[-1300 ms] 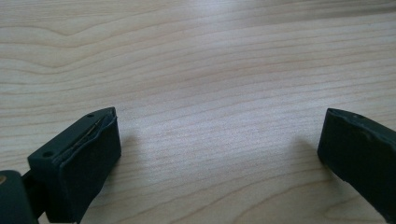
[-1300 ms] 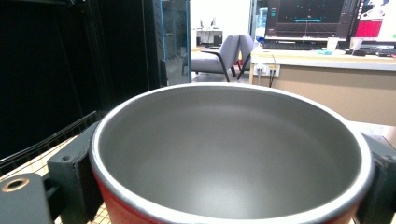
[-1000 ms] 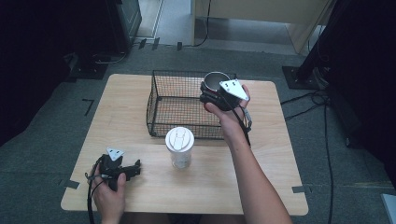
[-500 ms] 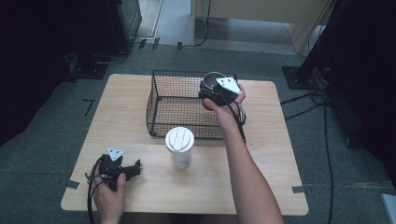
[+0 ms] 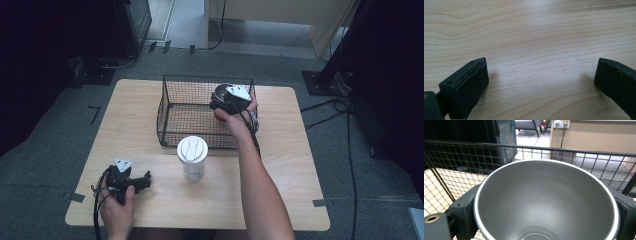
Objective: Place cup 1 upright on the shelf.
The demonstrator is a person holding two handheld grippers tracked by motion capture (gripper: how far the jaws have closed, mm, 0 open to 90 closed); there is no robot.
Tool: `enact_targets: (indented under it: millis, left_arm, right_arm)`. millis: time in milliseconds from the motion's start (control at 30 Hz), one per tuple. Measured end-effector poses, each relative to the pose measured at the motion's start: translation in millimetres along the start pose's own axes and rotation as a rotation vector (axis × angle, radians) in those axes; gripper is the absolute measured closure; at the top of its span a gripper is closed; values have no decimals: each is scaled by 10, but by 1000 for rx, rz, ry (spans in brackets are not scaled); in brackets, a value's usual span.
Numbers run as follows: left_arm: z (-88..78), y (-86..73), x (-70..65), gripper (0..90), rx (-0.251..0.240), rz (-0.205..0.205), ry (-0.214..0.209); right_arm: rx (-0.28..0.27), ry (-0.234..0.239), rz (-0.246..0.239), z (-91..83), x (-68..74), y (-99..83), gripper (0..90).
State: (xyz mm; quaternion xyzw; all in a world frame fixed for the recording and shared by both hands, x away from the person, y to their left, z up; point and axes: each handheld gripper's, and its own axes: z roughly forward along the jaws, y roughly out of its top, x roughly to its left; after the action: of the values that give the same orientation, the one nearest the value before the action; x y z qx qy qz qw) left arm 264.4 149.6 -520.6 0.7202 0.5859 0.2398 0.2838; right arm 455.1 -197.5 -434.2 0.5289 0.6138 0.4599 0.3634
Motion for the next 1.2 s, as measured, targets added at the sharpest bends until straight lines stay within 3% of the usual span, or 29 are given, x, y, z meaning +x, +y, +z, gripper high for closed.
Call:
enact_targets:
  millis: [300,733,800,1033,1200]
  left_arm:
    - [0,0,0,1,0,0,0]
    - [0,0,-1,1,0,4,-3]
    - [1,0,-2,1,-1,4,-4]
    - [4,4,-16,1,0,5,-6]
    - [3,4,-15,1,1,5,-7]
  right_arm:
    - [43,26,2,66,66,-78,66]
    - [69,18,10,78,71,-104,42]
    - [60,11,33,67,83,-84,0]
    - [21,9,-12,25,97,-39,0]
    - [-19,6,7,-31,100,30,0]
